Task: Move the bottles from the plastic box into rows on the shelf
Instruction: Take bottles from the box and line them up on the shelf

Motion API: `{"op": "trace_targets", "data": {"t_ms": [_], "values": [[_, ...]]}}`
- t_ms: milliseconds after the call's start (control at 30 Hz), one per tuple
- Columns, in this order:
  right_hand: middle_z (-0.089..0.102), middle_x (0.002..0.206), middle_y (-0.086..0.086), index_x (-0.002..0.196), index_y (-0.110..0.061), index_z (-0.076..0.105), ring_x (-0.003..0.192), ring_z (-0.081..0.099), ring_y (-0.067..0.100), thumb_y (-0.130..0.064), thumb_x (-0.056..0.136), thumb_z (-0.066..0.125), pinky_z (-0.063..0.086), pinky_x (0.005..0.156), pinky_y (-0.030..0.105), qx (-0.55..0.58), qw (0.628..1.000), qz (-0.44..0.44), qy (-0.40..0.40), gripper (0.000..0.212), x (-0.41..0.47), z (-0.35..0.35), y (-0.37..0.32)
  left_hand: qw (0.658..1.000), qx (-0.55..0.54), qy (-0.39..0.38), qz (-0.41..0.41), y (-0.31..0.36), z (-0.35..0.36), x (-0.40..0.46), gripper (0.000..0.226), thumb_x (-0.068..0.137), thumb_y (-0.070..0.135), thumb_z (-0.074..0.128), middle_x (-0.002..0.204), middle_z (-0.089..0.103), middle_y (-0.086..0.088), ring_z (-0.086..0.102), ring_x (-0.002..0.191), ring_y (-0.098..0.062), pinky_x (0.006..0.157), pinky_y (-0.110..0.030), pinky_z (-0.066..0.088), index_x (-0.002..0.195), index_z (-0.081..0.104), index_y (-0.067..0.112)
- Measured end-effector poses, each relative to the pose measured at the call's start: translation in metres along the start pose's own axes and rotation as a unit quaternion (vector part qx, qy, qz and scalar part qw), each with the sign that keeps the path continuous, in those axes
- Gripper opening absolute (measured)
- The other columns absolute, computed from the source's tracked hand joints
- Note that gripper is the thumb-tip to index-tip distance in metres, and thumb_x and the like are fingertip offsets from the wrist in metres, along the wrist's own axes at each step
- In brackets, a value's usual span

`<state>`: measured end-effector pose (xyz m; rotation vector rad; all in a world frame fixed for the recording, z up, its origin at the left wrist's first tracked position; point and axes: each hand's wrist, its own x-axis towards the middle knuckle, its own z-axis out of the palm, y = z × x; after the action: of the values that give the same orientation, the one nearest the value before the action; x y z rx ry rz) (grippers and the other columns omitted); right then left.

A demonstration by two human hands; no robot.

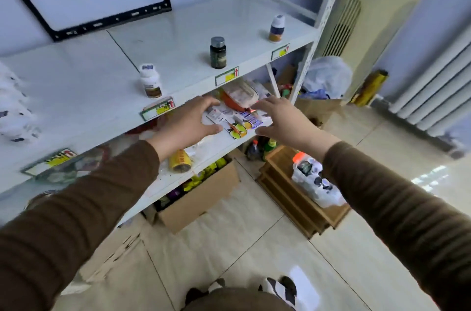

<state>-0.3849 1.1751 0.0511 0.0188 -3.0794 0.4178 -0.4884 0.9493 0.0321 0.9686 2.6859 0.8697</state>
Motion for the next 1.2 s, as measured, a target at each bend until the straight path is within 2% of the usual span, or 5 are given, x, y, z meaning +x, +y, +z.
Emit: {"op": "trace_targets", "data": {"t_ms": [200,467,633,1000,1200], "values": [[0.050,0.137,0.008,0.140,-0.020,0.048,0.123,0.047,0.032,-0.027,0.086,0.069,0.041,0.103,0.041,0.003,0.998,0.048,-0.038,0.059,-0.056,0.005,0.120,0.997,-0.041,-0.056,-0.023,0.075,0.107,0.040,0.055,0.081,0.038,0.076,0.134,0.053,0.005,0.050,0.121,-0.014,0.101,-0.037,0.044,0.131,0.052,0.032],[0.055,0.134,0.010,0.137,-0.018,0.051,0.122,0.052,0.031,-0.020,0.088,0.068,0.043,0.097,0.038,0.053,0.990,0.118,-0.064,0.052,-0.102,0.031,0.268,0.989,-0.067,-0.119,-0.050,0.130,0.229,0.087,0.055,0.080,0.037,0.077,0.131,0.051,0.007,0.051,0.117,-0.011,0.097,-0.033,0.045,0.130,0.052,0.033],[0.054,0.133,0.008,0.138,-0.021,0.049,0.116,0.057,0.028,-0.017,0.091,0.064,0.048,0.096,0.041,0.086,0.974,0.189,-0.087,0.049,-0.110,0.063,0.336,0.981,-0.061,-0.175,-0.058,0.136,0.288,0.125,0.055,0.081,0.038,0.076,0.137,0.052,0.004,0.051,0.121,-0.013,0.100,-0.041,0.048,0.130,0.052,0.031],[0.059,0.128,0.007,0.135,-0.019,0.053,0.111,0.061,0.025,-0.017,0.092,0.062,0.050,0.093,0.037,0.119,0.938,0.292,-0.144,0.044,-0.101,0.161,0.450,0.956,-0.063,-0.272,-0.090,0.118,0.419,0.207,0.057,0.085,0.032,0.074,0.137,0.051,-0.002,0.052,0.118,-0.018,0.087,-0.026,0.039,0.135,0.049,0.021],[0.060,0.126,0.011,0.134,-0.018,0.054,0.113,0.059,0.029,-0.012,0.089,0.061,0.049,0.091,0.036,0.146,0.911,0.318,-0.220,0.045,-0.104,0.228,0.495,0.944,-0.071,-0.291,-0.136,0.100,0.490,0.233,0.061,0.081,0.029,0.077,0.135,0.053,-0.006,0.053,0.119,-0.024,0.101,-0.039,0.045,0.134,0.050,0.018]]}}
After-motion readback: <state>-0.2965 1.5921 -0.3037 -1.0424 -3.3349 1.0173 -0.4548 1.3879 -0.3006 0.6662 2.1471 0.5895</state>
